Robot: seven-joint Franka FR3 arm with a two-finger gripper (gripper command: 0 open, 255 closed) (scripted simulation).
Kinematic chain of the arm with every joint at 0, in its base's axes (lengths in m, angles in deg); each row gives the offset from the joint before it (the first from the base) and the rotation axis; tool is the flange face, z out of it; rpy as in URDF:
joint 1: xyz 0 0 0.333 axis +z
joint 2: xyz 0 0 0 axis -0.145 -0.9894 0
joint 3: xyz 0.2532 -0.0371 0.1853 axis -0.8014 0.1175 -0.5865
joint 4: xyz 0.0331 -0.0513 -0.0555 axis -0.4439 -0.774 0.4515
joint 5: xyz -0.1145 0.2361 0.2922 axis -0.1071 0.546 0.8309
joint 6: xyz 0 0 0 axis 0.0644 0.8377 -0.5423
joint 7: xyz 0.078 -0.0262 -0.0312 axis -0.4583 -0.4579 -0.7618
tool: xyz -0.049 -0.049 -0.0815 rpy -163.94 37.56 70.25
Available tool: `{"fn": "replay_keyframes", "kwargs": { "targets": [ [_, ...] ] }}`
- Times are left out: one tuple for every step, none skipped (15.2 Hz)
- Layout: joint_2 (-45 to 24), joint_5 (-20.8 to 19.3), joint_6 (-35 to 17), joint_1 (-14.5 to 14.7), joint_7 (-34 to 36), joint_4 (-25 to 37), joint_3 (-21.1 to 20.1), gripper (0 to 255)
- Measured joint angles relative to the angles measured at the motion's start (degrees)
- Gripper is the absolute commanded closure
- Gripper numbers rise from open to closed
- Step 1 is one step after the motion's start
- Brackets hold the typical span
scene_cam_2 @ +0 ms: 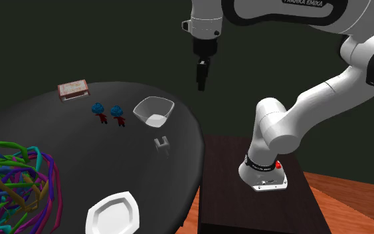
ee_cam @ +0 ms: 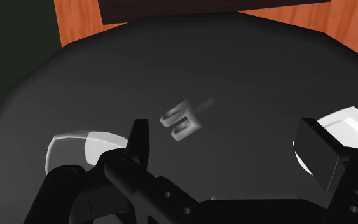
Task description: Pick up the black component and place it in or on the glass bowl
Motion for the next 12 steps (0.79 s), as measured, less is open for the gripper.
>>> {"fn": "replay_keyframes", "kwargs": {
  "targets": [
    [0.0, 0.0, 0.0, 0.0, 0.0, 0.0, 0.0, 0],
    [-0.3, 0.0, -0.9, 0.0, 0.0, -0.6, 0.1, 0],
    [-0.6, -0.1, -2.4, 0.0, -0.1, -1.9, 0.3, 0],
    [-1.3, -0.1, -4.2, 0.1, -0.1, -3.0, 0.4, 0],
    [-2.0, -0.1, -6.1, 0.1, 0.0, -4.3, 0.6, 0],
    [-2.7, -0.1, -8.2, 0.2, 0.0, -5.6, 0.8, 0],
    [-3.8, -0.1, -10.1, 0.2, -0.1, -6.5, 0.9, 0],
    [-4.7, -0.4, -11.8, 0.1, -0.4, -7.2, 1.4, 0],
    [-5.6, -0.5, -13.6, 0.1, -0.7, -8.2, 1.8, 0],
    [-6.3, -0.6, -15.7, 0.1, -0.8, -9.7, 2.0, 0],
    [-7.5, -0.6, -17.6, 0.2, -0.8, -10.4, 2.2, 0],
    [-8.7, -0.5, -19.9, 0.3, -0.7, -11.5, 2.3, 0]
  ]
}}
